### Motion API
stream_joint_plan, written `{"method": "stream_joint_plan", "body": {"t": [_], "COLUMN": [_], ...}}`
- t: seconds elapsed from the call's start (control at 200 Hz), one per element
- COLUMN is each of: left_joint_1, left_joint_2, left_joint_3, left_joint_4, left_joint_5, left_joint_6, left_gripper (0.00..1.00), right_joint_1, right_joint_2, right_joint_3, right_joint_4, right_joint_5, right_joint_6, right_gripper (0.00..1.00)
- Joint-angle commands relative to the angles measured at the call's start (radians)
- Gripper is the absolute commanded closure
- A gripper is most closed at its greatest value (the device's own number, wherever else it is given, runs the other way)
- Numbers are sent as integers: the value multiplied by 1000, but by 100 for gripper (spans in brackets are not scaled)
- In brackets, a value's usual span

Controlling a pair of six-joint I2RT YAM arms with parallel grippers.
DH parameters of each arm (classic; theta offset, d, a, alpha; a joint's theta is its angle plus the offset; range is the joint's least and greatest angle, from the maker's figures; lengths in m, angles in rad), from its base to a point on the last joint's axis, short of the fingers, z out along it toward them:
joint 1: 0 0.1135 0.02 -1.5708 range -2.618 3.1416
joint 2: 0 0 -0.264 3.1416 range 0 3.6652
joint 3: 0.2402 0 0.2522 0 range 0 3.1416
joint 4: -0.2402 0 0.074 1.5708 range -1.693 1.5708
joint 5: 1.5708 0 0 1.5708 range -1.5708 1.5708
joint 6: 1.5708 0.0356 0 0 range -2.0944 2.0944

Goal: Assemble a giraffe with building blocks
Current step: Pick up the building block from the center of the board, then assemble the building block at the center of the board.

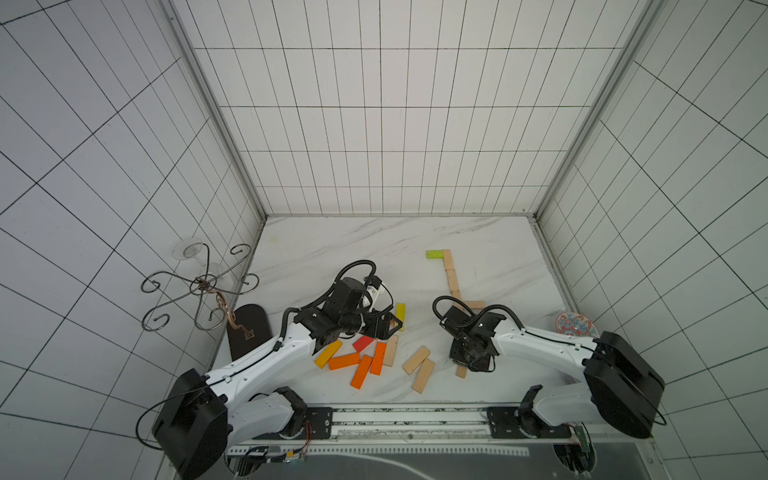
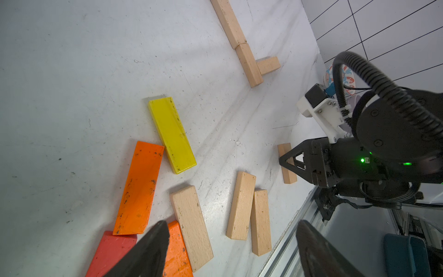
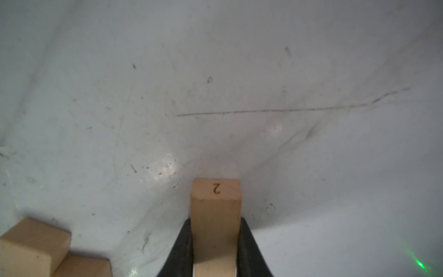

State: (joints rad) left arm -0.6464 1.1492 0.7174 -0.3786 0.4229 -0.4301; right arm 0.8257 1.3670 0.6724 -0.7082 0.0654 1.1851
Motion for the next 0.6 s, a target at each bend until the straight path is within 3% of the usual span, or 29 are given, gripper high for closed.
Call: {"method": "stream_joint_plan", "body": {"t": [0.0, 0.26, 0.44, 0.595], "left_joint_1": [-2, -7, -22, -25], "left_joint_2": [11, 50, 76, 81], "left_joint_3": [12, 49, 65, 69], "left_joint_4": [41, 62, 81, 81], "left_joint_5": [13, 26, 33, 31], "left_joint_6": [-12, -10, -15, -16], "left_gripper": [17, 17, 17, 17], "right_joint_1": [-39, -339, -559, -671], "right_joint_2": [-36, -148, -53, 24], "right_joint_3": [-34, 169, 294, 337], "right_joint_4": [-11, -96, -73, -32], "right_joint_5": [6, 94, 145, 179], "right_joint_6": [23, -62, -79, -18], "right_gripper": [88, 88, 90, 89]}}
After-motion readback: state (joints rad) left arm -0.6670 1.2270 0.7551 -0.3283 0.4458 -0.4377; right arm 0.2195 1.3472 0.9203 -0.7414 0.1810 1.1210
